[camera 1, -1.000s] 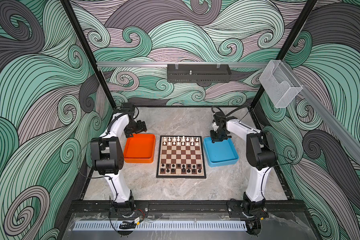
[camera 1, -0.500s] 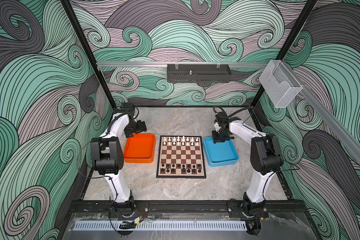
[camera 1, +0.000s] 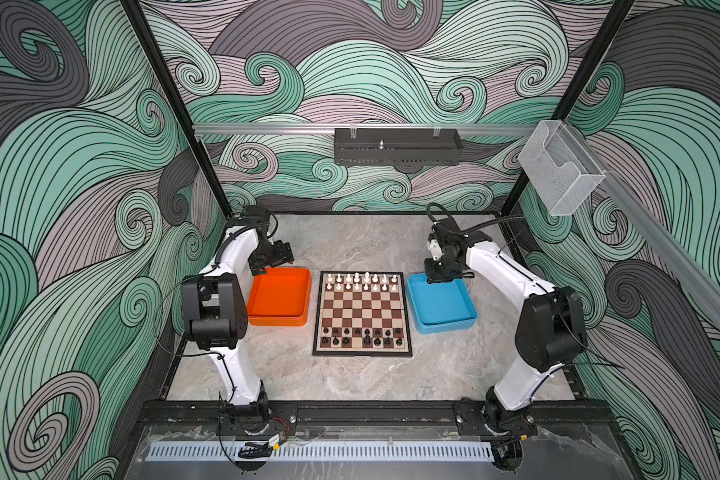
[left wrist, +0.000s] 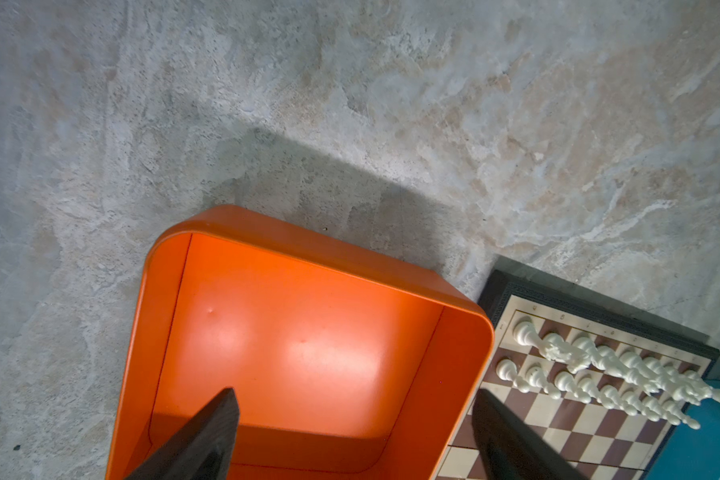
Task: Set up the chess pieces on the board
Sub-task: 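Lift the black piece and carry it over the board's near rows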
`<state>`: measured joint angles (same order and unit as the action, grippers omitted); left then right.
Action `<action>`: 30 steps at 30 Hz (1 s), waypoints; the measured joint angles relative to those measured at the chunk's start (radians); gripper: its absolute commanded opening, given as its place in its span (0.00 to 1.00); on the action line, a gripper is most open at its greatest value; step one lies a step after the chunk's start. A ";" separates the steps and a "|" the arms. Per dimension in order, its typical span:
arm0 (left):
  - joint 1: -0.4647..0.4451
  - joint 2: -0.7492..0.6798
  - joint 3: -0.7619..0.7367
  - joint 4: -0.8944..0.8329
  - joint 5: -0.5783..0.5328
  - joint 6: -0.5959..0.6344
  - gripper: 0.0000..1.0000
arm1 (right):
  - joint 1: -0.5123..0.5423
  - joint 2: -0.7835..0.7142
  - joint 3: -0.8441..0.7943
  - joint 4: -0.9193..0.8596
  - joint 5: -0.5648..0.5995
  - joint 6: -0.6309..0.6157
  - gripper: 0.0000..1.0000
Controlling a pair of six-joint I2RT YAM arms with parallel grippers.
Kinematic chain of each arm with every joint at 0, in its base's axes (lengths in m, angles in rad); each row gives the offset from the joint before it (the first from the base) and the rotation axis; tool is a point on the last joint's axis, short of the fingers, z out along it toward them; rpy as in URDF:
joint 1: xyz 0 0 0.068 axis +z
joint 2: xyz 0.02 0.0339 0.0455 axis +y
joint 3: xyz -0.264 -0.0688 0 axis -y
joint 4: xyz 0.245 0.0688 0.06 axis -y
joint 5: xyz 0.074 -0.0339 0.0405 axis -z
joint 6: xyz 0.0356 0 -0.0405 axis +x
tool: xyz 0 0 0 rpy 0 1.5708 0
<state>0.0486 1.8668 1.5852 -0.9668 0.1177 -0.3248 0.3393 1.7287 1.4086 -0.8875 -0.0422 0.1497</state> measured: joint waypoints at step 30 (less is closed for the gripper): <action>0.018 0.030 0.000 0.000 0.013 -0.001 0.90 | 0.645 0.090 0.151 -0.063 -0.029 0.114 0.14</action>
<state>0.0662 1.8969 1.5852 -0.9668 0.1307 -0.3260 0.9844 1.8187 1.5593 -0.9504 -0.0711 0.2634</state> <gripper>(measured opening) 0.902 0.140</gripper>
